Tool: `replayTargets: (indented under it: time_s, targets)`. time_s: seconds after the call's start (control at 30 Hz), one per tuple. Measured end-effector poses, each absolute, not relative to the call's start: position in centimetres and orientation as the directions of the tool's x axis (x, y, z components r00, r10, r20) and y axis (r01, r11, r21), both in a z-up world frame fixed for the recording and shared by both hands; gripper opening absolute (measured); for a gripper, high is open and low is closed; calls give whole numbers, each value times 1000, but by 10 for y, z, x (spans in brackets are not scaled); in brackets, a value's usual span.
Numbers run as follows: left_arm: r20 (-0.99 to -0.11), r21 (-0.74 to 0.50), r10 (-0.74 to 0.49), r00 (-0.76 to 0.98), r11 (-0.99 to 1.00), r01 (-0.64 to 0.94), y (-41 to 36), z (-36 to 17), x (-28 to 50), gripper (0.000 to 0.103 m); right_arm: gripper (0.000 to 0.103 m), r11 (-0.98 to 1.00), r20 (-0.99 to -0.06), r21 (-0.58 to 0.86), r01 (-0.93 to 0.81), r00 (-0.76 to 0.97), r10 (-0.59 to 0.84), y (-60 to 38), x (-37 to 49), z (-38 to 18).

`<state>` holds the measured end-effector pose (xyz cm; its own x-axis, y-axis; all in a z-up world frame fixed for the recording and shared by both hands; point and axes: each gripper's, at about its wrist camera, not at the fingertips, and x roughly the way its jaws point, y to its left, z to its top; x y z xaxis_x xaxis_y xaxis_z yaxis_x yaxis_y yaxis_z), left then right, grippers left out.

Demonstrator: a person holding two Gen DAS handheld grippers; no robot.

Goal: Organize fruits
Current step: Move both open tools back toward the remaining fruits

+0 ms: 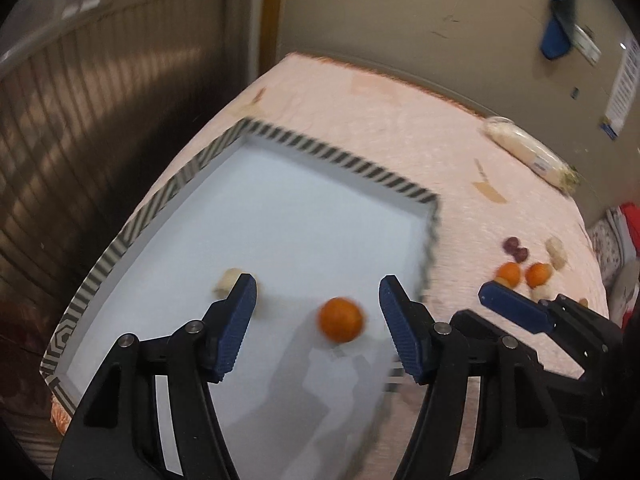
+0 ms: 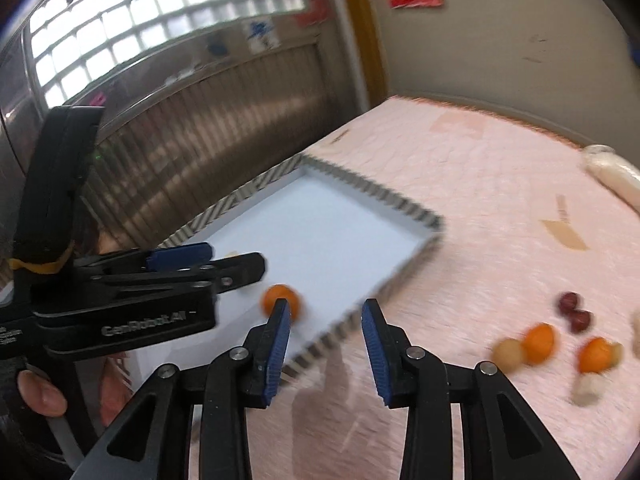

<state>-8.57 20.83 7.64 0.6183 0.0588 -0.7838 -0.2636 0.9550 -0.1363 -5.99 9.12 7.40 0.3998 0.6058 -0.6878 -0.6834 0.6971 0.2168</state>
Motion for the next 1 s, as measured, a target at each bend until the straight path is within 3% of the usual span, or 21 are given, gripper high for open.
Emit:
replayTargets:
  time_s: [0.5,1.0]
  targets:
    - [-783,-142,-89,616,989,-38,99,70,-60,64,39,858,-708,202,-472,535,461,-46,-52,58]
    - [-815,-136,-162,556,987,88,51,33,-25,64,41,909,-729,223,-352,559,396,-119,-41,40]
